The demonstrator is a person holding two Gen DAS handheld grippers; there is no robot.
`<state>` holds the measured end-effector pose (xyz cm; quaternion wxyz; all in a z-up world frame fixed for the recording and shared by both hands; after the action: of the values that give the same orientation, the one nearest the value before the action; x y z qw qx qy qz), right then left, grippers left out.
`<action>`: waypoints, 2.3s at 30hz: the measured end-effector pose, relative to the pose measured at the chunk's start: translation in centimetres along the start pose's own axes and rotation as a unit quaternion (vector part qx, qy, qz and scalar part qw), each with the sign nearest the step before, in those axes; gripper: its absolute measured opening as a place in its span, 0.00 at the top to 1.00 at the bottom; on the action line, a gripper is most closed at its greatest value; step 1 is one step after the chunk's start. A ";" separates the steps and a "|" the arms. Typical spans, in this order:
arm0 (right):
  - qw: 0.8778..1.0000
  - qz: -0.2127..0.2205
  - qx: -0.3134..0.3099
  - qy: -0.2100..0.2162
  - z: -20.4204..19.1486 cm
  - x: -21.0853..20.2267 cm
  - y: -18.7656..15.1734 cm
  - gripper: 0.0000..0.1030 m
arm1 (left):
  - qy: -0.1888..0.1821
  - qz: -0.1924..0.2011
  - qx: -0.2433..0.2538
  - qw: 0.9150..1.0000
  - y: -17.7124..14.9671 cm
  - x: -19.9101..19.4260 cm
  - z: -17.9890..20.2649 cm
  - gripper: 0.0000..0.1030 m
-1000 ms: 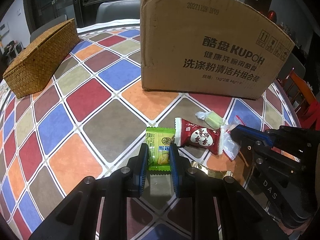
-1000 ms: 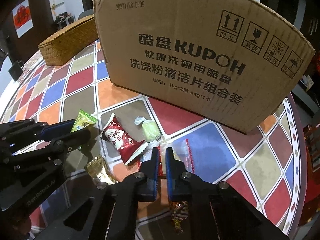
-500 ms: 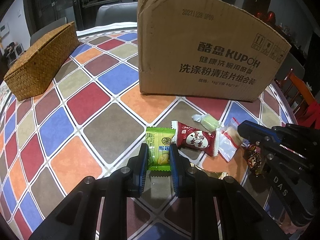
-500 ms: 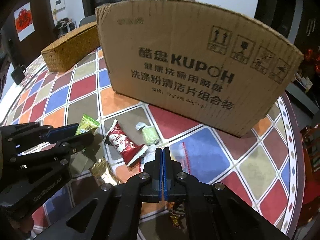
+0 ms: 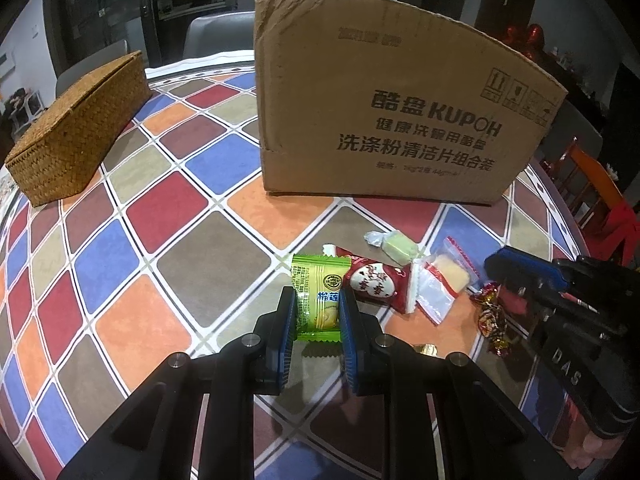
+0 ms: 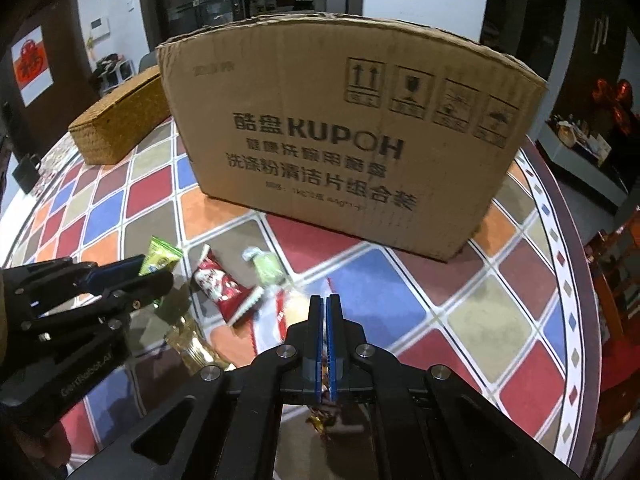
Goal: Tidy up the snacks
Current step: 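Grasp the gold-wrapped candy with the right tool, then carry the green packet and gold candy up over the box with both tools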
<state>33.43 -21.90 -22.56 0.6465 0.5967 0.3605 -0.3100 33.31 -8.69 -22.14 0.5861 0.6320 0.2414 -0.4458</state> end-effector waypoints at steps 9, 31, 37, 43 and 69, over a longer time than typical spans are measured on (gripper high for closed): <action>1.000 -0.013 0.005 -0.005 0.1 0.2 -2.1 0.64 | -0.001 -0.003 0.001 1.000 -0.7 -0.1 0.1 0.79; 1.000 -0.015 0.010 0.003 0.2 0.3 -2.5 0.76 | 0.007 0.005 0.009 1.000 -0.2 -1.4 0.7 0.79; 1.000 0.004 0.016 0.003 0.8 -1.4 -1.1 0.76 | 0.009 0.017 0.015 1.000 0.9 -3.2 1.4 0.79; 0.999 0.032 0.022 0.002 1.3 -3.9 1.0 0.76 | 0.008 0.036 0.023 0.999 2.7 -5.3 2.3 0.79; 0.990 0.134 0.037 -0.020 4.2 -12.4 11.9 0.76 | -0.014 0.123 0.064 0.990 13.7 -11.9 5.6 0.79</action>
<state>36.91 -25.27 -5.54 0.6669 0.6568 0.2521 -0.2456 37.33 -14.15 -4.41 0.5982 0.6869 0.1245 -0.3934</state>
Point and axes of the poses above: each gripper's, at about its wrist camera, not at the fingertips, and x roughly the way its jaws point, z to its right, y to its top, the point moved 9 cm from there along x, roughly the way its jaws point, and after that the axes turned 1 degree about -z, right-handed, at the moved point
